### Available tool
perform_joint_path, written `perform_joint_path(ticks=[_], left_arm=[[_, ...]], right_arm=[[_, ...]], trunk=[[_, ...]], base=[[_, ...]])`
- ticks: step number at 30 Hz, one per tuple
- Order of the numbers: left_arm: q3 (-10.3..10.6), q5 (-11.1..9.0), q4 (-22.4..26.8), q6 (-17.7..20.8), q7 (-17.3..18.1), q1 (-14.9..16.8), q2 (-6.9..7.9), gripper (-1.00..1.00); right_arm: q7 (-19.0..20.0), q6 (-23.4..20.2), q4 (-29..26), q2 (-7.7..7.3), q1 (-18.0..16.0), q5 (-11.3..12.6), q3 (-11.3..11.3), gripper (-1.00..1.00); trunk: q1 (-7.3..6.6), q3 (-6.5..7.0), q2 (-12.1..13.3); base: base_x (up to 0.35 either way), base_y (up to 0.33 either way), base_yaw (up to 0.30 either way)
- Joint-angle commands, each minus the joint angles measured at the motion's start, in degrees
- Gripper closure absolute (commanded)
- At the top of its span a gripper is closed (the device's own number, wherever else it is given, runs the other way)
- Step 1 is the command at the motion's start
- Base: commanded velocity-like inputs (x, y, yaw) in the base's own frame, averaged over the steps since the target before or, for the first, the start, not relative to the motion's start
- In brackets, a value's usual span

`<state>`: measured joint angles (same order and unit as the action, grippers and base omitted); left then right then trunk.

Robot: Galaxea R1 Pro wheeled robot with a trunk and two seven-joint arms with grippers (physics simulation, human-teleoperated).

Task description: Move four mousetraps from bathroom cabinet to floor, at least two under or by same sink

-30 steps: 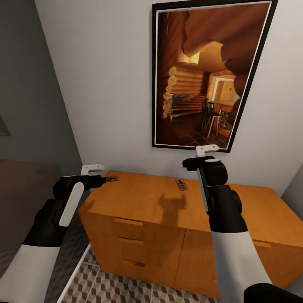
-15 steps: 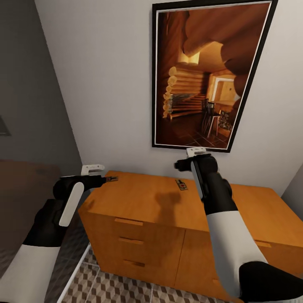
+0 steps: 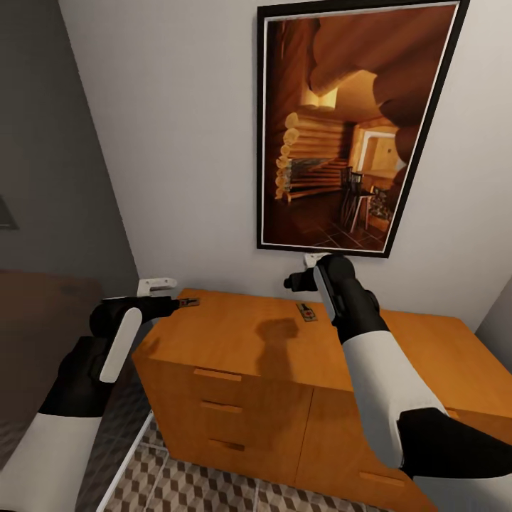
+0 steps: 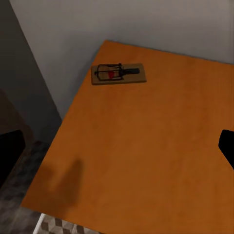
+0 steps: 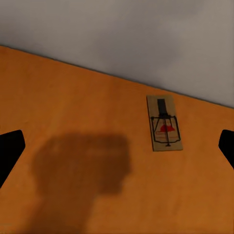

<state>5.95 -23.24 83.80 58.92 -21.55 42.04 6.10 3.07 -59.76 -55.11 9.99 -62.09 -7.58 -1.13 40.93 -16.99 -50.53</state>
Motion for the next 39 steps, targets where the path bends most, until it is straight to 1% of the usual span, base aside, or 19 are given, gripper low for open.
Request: perform_joint_path(ticks=[1, 8, 16, 26, 29, 34, 39], left_arm=[[0.1, -0.6, 0.0, 0.1, -0.6, 0.1, 0.06, -1.00], [0.1, -0.6, 0.0, 0.1, -0.7, 0.0, -0.02, -1.00], [0.1, -0.7, 0.0, 0.1, -0.7, 0.1, -0.03, -1.00], [0.1, -0.6, 0.0, 0.1, -0.7, 0.1, -0.11, -1.00], [0.1, -0.5, 0.0, 0.1, -0.7, 0.1, -0.28, -1.00], [0.1, -0.5, 0.0, 0.1, -0.9, 0.1, -0.62, -1.00], [0.1, -0.5, 0.0, 0.1, -0.9, 0.1, -0.76, -1.00]], right_arm=[[0.3, -0.2, 0.2, 0.01, -0.1, -0.4, 0.0, -1.00], [0.3, -0.2, 1.2, 0.01, -0.3, -0.2, 0.0, -1.00], [0.3, -0.2, 1.4, 0.01, -0.3, -0.1, 0.1, -1.00], [0.4, -0.2, 1.3, -0.06, -0.3, -0.1, 0.4, -1.00], [0.4, -0.2, 1.4, -0.70, -0.3, -0.1, 1.0, -1.00], [0.4, -0.2, 1.4, -1.74, -0.3, 0.1, 2.6, -1.00], [0.4, -0.2, 1.4, -2.41, -0.3, 0.2, 4.2, -1.00]], trunk=[[0.01, -0.08, -0.1], [0.01, -0.08, -0.1], [0.01, -0.08, -0.1], [0.01, -0.08, -0.1], [0.01, -0.08, -0.1], [0.01, -0.08, -0.1], [0.01, -0.08, -0.1]], base=[[0.000, 0.000, 0.000], [0.017, 0.000, 0.000], [0.085, 0.000, 0.000], [0.022, 0.000, 0.000], [0.005, 0.000, 0.000], [0.002, 0.000, 0.000], [0.000, 0.000, 0.000]])
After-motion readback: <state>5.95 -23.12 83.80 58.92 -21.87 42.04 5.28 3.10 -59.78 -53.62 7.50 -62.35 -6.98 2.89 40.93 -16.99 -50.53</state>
